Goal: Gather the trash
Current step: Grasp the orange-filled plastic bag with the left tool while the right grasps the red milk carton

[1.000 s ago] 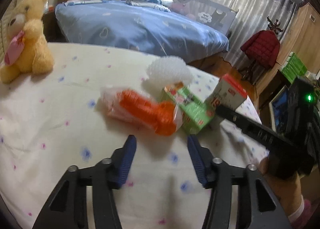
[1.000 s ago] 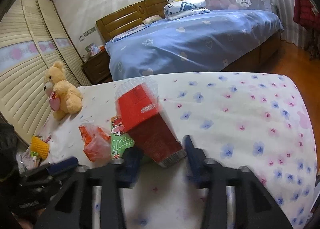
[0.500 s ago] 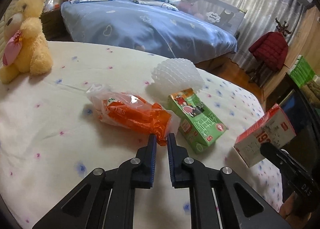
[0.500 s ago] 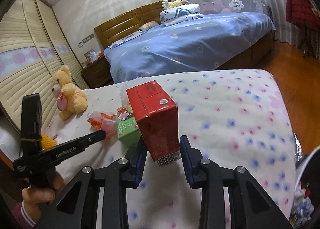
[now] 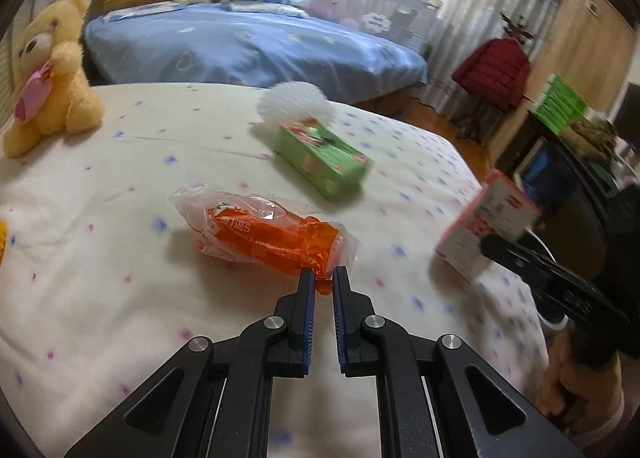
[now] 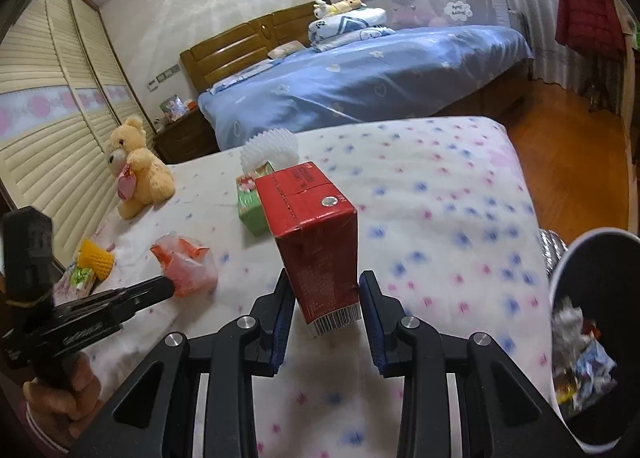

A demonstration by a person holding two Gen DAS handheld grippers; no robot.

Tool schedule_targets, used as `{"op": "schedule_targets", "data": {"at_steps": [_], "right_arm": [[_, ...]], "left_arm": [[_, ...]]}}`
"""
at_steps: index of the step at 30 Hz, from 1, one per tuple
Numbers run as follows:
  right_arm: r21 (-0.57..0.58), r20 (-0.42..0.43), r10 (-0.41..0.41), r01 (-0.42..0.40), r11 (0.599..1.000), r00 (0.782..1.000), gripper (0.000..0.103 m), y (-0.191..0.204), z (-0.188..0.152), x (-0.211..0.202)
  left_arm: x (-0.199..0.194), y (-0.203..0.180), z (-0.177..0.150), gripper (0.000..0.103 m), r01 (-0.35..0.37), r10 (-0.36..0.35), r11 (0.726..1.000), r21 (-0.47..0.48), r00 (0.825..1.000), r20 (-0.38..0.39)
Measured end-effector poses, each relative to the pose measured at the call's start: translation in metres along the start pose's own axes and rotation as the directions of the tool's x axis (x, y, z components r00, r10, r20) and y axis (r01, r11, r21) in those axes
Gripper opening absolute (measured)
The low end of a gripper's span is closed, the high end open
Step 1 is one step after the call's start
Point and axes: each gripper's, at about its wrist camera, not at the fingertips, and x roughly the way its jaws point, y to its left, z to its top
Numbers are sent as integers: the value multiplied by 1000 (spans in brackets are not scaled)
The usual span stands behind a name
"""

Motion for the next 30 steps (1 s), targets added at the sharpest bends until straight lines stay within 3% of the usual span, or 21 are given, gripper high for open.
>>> {"op": "schedule_targets", "data": {"at_steps": [5, 9, 12, 13, 15, 17, 19, 25, 26, 27, 28, 30], "right_arm": [[-5, -31, -14, 14, 1000, 999, 33, 1, -10, -3], [-2, -38, -10, 10, 1000, 999, 33, 2, -12, -2], [5, -38, -1, 1, 1000, 999, 34, 2, -13, 1], [10, -37, 5, -4, 1000, 999, 36, 2, -13, 2], [19, -26, 9, -8, 1000, 1000, 36, 1, -12, 3], [25, -25, 9, -8, 1000, 1000, 36, 1, -11, 5], [26, -22, 8, -7, 1000, 1000, 36, 1, -10, 6], [42, -21, 11, -10, 999, 1000, 34, -3, -5, 15], [40, -17, 6, -5, 999, 1000, 34, -2, -5, 14], [39, -14, 3, -3, 999, 1000, 34, -2, -5, 13], [36, -11, 2, -2, 999, 1000, 33, -1, -5, 12], [27, -3, -1, 1, 1000, 1000, 33, -1, -6, 8]], "left_arm": [[-15, -6, -14, 8, 55, -50, 994, 90, 997, -53], [-21, 1, -20, 9, 38, -19, 983, 177, 994, -109], [-25, 9, -21, 14, 2, 20, 986, 169, 992, -127], [-28, 9, -21, 19, -9, 28, 988, 154, 992, -123], [-34, 6, -20, 57, -50, 63, 991, 127, 993, -101], [-35, 0, -18, 77, -89, 94, 992, 85, 994, -64], [-36, -7, -15, 77, -85, 87, 995, 46, 995, -40], [-11, -13, -11, 76, -154, 153, 987, -39, 988, -37], [-3, -13, -9, 73, -166, 164, 985, -45, 985, -44], [1, -12, -10, 57, -165, 162, 985, -52, 986, -49], [6, -12, -10, 48, -136, 133, 989, -58, 990, -57], [7, -18, -9, 42, -142, 140, 989, -36, 989, -45]]}}
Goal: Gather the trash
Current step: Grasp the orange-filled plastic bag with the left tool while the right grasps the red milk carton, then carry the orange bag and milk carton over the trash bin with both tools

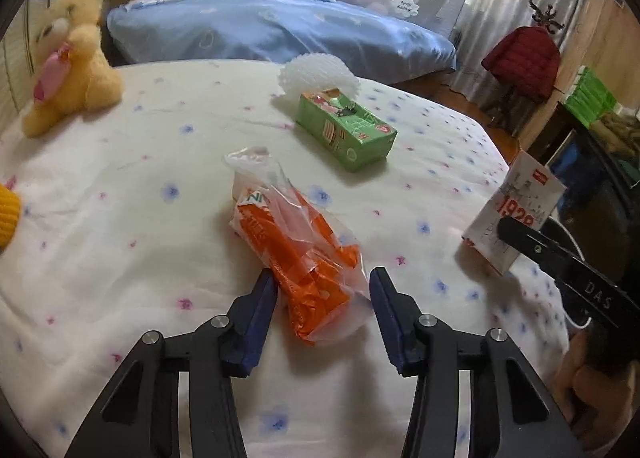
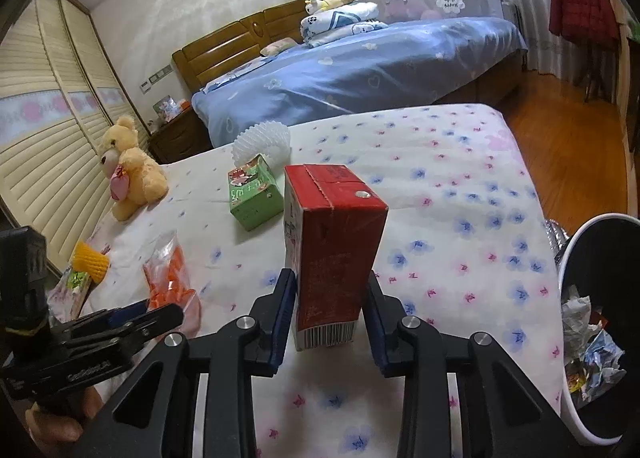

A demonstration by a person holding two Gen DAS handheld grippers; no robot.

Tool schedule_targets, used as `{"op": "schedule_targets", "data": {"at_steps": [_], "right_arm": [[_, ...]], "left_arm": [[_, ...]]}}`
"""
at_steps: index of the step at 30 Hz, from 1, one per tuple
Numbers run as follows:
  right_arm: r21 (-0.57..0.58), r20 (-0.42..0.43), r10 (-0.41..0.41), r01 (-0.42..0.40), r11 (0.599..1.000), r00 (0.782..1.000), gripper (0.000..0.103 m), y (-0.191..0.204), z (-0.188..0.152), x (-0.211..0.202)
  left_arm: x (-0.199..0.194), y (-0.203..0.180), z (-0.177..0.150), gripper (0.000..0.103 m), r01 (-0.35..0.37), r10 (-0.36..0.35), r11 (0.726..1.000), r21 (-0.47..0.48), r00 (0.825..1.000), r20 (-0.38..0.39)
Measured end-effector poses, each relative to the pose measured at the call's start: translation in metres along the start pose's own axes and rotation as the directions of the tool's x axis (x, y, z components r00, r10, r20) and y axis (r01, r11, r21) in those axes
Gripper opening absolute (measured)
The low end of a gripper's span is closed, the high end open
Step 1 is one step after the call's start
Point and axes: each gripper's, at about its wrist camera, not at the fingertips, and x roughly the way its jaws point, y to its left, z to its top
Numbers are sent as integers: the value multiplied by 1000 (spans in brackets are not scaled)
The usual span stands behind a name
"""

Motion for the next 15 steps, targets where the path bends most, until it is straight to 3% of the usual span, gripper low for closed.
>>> {"op": "schedule_targets", "data": {"at_steps": [1, 2, 5, 15], "right_arm": [[0, 2, 0, 0, 1000, 1000, 33, -1, -1, -2], [2, 4, 1, -1, 1000, 1000, 33, -1, -1, -4], [7, 19, -5, 5, 1000, 1000, 33, -5, -4, -15], [54, 67, -70, 66, 996, 995, 33, -32, -17, -58]], "left_arm": [[-3, -5, -1, 40, -3, 2, 1000, 26, 1000, 10], [-4, -8, -1, 31, 5, -5, 999, 39, 1000, 14], [-9, -21, -3, 27, 51, -53, 996, 72, 998, 17], [-9, -70, -7, 25, 149, -153, 968, 199, 988, 6]]}}
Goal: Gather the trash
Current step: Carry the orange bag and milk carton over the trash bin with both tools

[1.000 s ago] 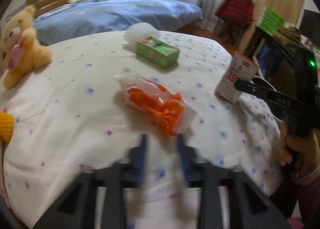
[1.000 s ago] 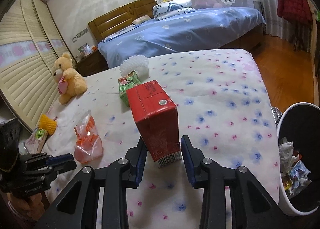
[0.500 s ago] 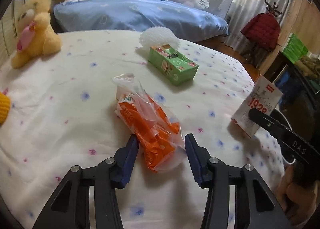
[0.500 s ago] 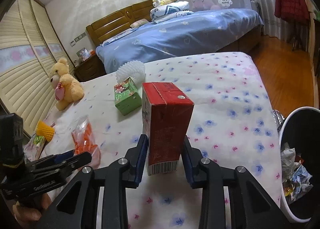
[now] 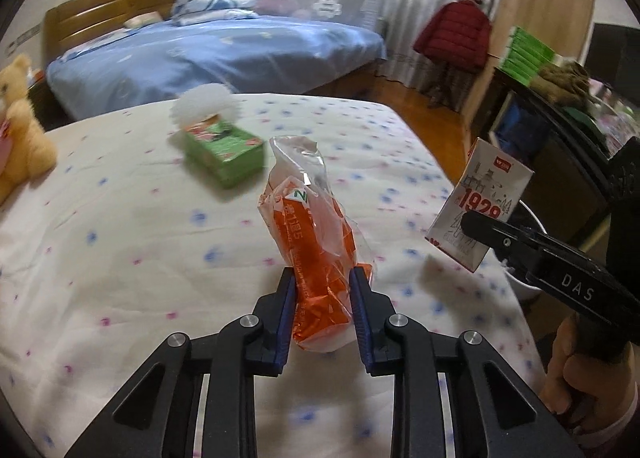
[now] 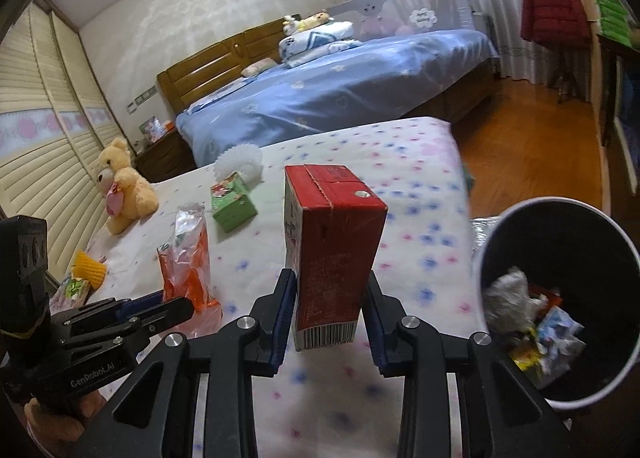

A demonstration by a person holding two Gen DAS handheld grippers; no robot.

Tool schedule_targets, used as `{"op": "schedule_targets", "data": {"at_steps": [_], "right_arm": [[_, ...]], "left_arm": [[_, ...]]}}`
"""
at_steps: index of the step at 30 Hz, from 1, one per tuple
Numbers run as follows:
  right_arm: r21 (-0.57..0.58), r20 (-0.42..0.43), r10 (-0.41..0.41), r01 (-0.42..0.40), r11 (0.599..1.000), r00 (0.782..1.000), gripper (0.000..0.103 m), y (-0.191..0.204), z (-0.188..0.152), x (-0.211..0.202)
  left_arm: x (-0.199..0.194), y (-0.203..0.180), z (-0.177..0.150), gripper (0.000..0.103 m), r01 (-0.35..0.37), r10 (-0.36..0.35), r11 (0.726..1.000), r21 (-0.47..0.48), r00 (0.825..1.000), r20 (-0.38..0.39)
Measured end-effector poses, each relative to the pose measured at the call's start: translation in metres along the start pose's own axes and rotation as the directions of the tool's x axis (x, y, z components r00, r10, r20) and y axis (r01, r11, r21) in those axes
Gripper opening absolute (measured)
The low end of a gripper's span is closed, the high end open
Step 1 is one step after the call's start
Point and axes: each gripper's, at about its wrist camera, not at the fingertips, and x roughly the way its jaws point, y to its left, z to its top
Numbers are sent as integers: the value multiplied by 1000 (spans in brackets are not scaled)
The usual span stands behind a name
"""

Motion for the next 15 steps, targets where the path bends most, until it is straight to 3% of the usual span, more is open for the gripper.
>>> {"op": "schedule_targets", "data": {"at_steps": [15], "right_arm": [[79, 49, -115, 111, 991, 992, 33, -50, -17, -50]], "left_arm": [[17, -51, 9, 25, 74, -73, 992, 98, 997, -15]]}}
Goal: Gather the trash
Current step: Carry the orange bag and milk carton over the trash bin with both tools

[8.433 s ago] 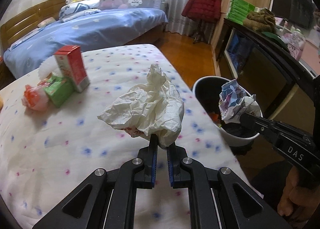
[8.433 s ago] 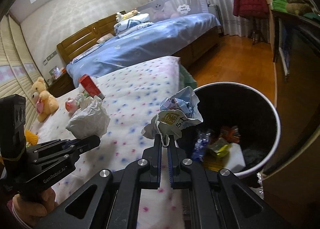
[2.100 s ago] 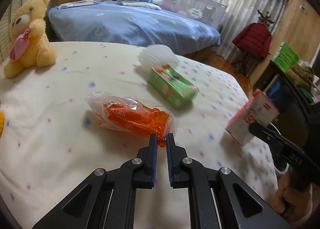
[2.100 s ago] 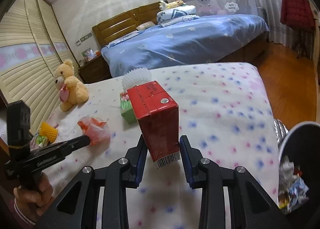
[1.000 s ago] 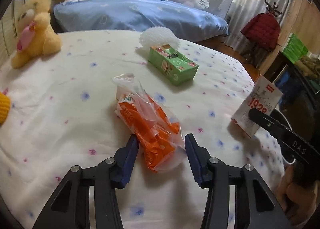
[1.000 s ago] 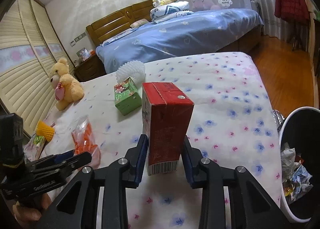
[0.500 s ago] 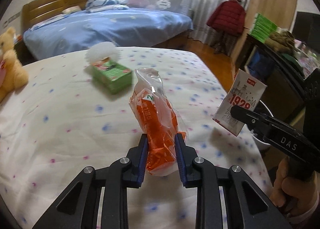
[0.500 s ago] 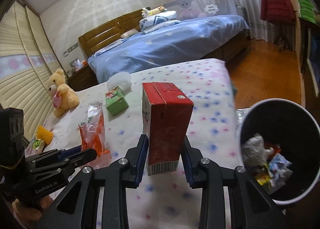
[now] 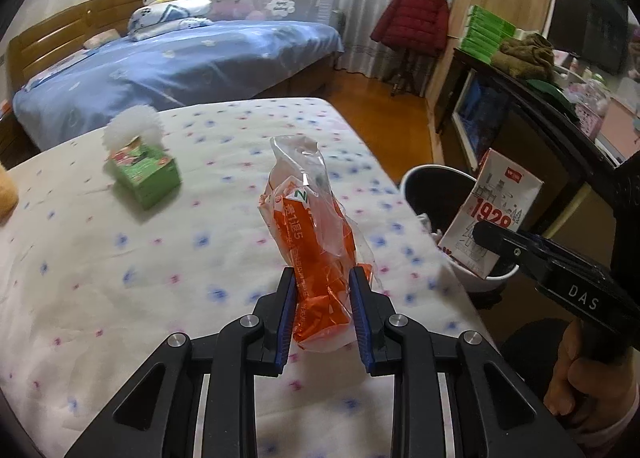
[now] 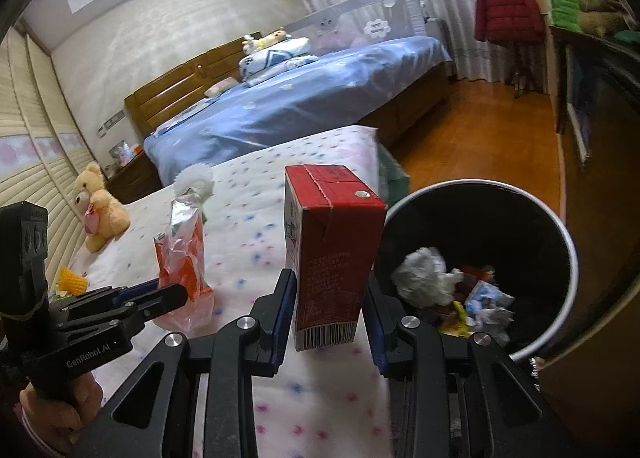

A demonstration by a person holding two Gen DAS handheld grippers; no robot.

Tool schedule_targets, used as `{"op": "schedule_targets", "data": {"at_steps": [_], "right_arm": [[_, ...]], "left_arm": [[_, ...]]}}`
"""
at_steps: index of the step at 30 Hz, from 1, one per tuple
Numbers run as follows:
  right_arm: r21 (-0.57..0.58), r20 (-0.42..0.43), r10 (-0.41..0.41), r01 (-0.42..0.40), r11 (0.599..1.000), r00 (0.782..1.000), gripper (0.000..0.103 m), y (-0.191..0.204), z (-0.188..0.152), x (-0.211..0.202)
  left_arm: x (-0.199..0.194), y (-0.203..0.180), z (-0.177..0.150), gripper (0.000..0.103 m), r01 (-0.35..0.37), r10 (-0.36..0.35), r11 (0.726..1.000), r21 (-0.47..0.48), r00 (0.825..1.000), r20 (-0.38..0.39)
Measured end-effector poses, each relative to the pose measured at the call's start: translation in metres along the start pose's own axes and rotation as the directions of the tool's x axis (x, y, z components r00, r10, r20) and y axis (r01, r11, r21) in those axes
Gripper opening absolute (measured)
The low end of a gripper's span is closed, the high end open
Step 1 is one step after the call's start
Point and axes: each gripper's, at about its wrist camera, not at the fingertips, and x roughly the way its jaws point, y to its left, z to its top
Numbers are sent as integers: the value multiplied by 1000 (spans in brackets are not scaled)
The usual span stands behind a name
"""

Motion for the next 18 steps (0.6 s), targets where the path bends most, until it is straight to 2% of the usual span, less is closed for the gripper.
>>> {"op": "schedule_targets", "data": {"at_steps": [18], "right_arm": [[80, 13, -101, 100, 992, 995, 33, -59, -5, -22]], "left_arm": [[37, -51, 20, 25, 57, -54, 995, 87, 998, -33]]}}
